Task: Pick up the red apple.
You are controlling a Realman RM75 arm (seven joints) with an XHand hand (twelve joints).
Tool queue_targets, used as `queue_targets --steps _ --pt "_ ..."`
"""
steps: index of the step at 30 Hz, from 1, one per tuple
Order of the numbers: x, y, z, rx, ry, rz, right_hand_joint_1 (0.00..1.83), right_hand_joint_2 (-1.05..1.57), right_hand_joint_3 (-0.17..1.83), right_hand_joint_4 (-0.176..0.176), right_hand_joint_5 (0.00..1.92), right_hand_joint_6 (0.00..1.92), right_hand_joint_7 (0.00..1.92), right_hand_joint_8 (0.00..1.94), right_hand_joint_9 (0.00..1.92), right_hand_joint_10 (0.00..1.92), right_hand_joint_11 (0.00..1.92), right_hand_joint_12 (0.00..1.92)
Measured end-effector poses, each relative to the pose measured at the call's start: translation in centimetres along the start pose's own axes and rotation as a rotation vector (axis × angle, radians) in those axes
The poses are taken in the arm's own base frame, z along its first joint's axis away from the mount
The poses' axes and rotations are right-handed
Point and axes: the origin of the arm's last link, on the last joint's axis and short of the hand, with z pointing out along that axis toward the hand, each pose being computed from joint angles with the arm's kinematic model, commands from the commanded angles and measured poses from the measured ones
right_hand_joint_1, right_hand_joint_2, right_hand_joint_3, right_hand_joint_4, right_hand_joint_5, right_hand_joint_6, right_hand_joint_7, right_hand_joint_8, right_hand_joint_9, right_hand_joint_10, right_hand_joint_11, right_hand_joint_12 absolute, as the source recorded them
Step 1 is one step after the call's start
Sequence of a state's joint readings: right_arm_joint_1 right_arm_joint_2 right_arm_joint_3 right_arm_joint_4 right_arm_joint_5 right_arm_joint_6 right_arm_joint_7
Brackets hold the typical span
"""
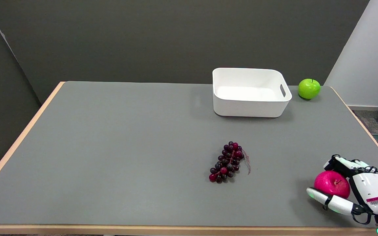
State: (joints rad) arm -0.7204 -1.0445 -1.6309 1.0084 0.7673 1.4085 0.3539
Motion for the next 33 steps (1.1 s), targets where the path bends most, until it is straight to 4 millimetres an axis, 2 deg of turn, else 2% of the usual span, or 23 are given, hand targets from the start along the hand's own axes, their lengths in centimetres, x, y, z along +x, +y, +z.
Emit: queue_targets --steps 3,5,7,10,15,16,17,18,19,20,22,28,30,31,33 --pt "-0.1 -0.1 0.2 0.007 0.014 -0.006 1.18 1.00 0.51 -0.076 0.67 1.45 0.87 1.45 0.86 1.48 0.62 1.66" --pt "-0.1 -0.1 0.3 0.010 0.023 -0.008 1.18 0.98 0.58 -0.095 0.67 1.45 0.85 1.53 0.88 1.59 0.64 1.70" --pt "-0.2 -0.2 0.4 0.014 0.032 -0.011 1.18 1.05 0.48 -0.176 0.68 1.52 0.72 1.56 0.88 1.66 0.63 1.73" --pt "-0.2 -0.3 0.7 0.019 0.047 -0.012 1.17 1.05 0.51 -0.176 0.67 1.55 0.71 1.60 0.88 1.81 0.64 1.76" --pt "0.0 -0.6 1.4 0.033 0.080 -0.008 1.17 1.04 0.54 -0.176 0.66 1.57 0.70 1.62 0.89 1.91 0.63 1.80" --pt "0.1 -0.7 1.6 0.037 0.090 -0.006 1.12 1.03 0.54 -0.135 0.67 1.56 0.75 1.66 0.89 1.92 0.63 1.81" --pt "0.2 -0.8 1.9 0.043 0.101 -0.004 1.03 1.02 0.55 -0.065 0.70 1.54 0.84 1.73 0.90 1.92 0.63 1.82" --pt "0.3 -0.9 2.2 0.050 0.113 -0.001 1.02 1.02 0.55 -0.062 0.70 1.54 0.85 1.73 0.91 1.92 0.62 1.82" --pt "0.4 -1.0 2.5 0.055 0.123 0.001 1.11 1.03 0.55 -0.130 0.67 1.56 0.76 1.67 0.90 1.92 0.62 1.83" --pt "0.6 -1.2 2.9 0.066 0.138 0.005 1.13 1.04 0.55 -0.150 0.66 1.56 0.73 1.66 0.90 1.92 0.61 1.83" --pt "1.0 -1.6 3.8 0.085 0.166 0.013 0.99 1.02 0.54 -0.047 0.71 1.53 0.89 1.78 0.91 1.92 0.61 1.85" --pt "2.6 -2.9 7.5 0.156 0.257 0.029 0.99 1.02 0.54 -0.055 0.71 1.52 0.89 1.80 0.92 1.92 0.61 1.86" --pt "3.1 -3.4 8.9 0.179 0.280 0.028 1.15 1.04 0.55 -0.162 0.65 1.57 0.71 1.66 0.91 1.92 0.60 1.86" --pt "3.4 -3.7 9.7 0.192 0.293 0.027 1.17 1.04 0.55 -0.176 0.65 1.58 0.69 1.64 0.91 1.92 0.60 1.86" --pt "3.9 -4.2 11.3 0.213 0.315 0.024 1.17 1.04 0.55 -0.176 0.65 1.58 0.69 1.64 0.91 1.92 0.60 1.86"
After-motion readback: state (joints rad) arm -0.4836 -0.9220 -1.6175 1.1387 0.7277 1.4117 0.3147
